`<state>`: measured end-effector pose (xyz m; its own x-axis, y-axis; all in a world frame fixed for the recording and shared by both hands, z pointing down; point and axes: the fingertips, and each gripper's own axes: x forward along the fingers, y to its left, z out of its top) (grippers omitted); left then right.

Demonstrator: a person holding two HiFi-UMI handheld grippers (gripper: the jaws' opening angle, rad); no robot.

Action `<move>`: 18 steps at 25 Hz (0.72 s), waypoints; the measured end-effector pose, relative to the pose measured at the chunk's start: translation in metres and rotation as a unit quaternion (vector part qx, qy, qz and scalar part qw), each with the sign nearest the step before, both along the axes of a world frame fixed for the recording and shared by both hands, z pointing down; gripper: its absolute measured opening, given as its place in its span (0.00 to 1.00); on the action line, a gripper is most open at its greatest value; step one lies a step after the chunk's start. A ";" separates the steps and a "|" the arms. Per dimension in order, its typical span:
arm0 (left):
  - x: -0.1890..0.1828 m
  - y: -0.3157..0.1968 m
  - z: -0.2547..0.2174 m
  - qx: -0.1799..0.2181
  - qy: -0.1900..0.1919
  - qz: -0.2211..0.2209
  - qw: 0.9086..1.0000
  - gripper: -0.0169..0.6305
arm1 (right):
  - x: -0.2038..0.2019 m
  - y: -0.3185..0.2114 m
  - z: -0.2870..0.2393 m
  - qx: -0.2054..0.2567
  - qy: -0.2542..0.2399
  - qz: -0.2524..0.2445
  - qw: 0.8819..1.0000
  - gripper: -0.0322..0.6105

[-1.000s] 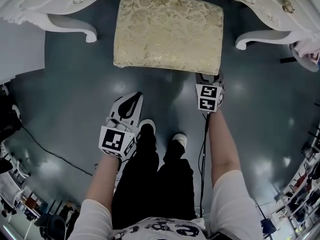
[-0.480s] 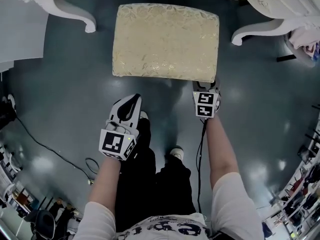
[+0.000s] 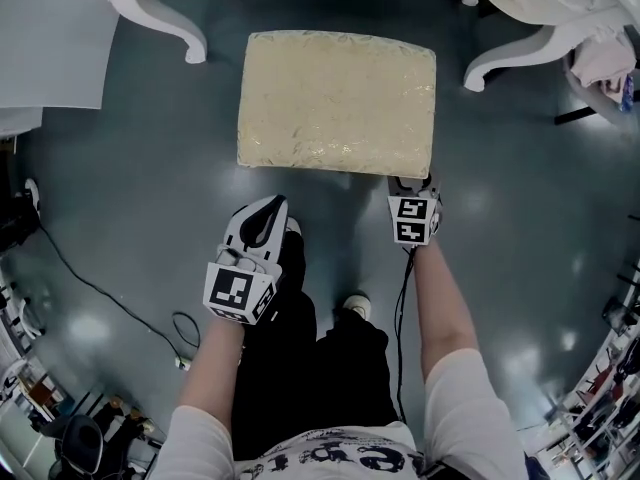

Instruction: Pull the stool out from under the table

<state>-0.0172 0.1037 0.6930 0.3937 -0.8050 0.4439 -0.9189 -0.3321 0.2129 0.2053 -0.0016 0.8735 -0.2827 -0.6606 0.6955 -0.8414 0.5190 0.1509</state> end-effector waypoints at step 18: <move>0.007 0.012 -0.034 -0.011 -0.003 -0.016 1.000 0.05 | 0.019 0.055 -0.011 -0.130 0.004 0.080 0.988 0.50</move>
